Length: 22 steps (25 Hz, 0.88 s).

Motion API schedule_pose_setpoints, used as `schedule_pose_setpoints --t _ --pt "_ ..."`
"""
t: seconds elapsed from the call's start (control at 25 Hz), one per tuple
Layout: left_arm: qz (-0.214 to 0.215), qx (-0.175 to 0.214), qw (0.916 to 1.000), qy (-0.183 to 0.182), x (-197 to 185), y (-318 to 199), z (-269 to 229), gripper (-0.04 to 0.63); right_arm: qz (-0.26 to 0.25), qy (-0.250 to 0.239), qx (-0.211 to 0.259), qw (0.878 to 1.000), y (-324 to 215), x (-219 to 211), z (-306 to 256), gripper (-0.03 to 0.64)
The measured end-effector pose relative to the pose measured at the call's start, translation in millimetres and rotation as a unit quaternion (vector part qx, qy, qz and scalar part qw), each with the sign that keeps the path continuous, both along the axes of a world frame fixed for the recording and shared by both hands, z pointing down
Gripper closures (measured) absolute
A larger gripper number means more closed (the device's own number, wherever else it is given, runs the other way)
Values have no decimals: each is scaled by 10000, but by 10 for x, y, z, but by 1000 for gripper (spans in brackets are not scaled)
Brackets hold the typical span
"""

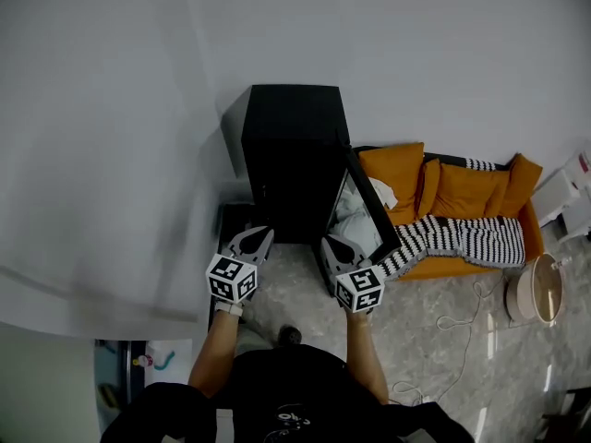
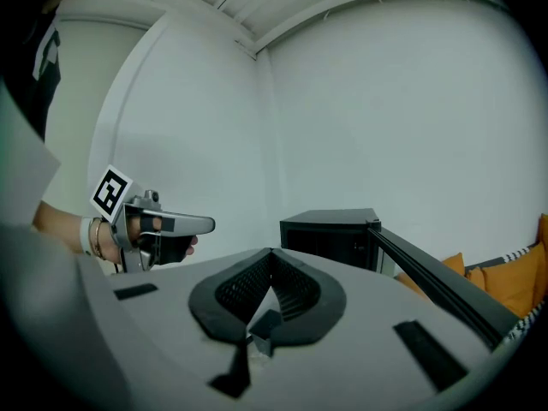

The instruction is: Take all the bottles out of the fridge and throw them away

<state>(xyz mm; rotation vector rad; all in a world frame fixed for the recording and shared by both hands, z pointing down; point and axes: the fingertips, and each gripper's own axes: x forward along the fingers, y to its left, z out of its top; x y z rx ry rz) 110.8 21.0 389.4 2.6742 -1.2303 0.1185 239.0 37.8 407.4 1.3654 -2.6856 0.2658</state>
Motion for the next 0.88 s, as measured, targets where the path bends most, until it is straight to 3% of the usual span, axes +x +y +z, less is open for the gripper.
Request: schedule_pose_setpoints --t 0.52,0.88 --pt "137 139 9998 -17 131 185 -97 589 266 37 7 9996 230 141 -19 607" --pt "163 28 9997 153 132 207 3 588 299 67 -65 9995 234 82 31 607"
